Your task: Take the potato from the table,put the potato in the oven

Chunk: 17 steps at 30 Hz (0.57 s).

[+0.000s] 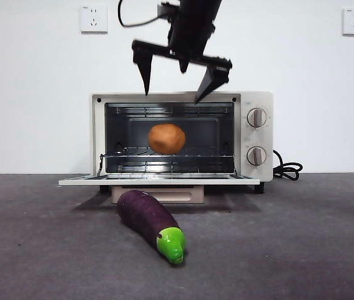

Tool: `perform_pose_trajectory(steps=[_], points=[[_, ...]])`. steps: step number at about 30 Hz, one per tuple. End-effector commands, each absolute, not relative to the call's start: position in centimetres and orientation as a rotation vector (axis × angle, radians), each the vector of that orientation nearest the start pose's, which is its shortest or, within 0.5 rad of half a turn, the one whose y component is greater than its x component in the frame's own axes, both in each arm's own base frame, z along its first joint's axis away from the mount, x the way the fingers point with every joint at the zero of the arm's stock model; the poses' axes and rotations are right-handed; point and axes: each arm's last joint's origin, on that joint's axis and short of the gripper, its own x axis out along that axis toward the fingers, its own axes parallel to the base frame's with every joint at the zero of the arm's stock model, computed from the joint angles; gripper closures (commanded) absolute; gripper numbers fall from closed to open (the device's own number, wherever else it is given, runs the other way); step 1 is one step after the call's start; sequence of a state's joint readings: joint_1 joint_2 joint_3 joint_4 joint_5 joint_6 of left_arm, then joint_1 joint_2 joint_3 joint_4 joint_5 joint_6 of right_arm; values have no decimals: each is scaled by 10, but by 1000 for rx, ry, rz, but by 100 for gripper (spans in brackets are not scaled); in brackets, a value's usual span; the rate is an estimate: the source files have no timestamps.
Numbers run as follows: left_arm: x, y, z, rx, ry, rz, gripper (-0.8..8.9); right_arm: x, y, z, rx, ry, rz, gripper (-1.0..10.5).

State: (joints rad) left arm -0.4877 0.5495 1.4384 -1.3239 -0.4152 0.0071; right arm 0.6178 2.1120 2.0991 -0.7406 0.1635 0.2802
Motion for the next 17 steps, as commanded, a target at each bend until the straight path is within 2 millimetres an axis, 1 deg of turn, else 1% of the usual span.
perform_pose_trajectory(steps=[1, 5, 8, 9, 11, 12, 14, 15, 17], points=[[-5, 16, 429, 191, 387, -73, 819, 382, 271, 328, -31, 820, 371, 407], [-5, 16, 429, 164, 389, -75, 819, 362, 265, 350, -83, 935, 374, 410], [-3, 14, 429, 112, 398, -72, 819, 342, 263, 368, -191, 994, 372, 416], [-1, 13, 429, 102, 406, -84, 819, 332, 261, 376, -242, 1002, 353, 418], [3, 11, 430, 89, 422, -97, 819, 320, 263, 391, -279, 948, 340, 442], [6, 8, 430, 83, 436, -107, 819, 308, 262, 406, -269, 914, 364, 479], [13, 4, 430, 76, 460, -111, 819, 290, 260, 423, -255, 875, 403, 528], [20, 0, 430, 80, 483, -119, 819, 276, 259, 436, -249, 842, 431, 552], [30, -5, 430, 94, 515, -117, 819, 253, 255, 455, -261, 781, 473, 615]])
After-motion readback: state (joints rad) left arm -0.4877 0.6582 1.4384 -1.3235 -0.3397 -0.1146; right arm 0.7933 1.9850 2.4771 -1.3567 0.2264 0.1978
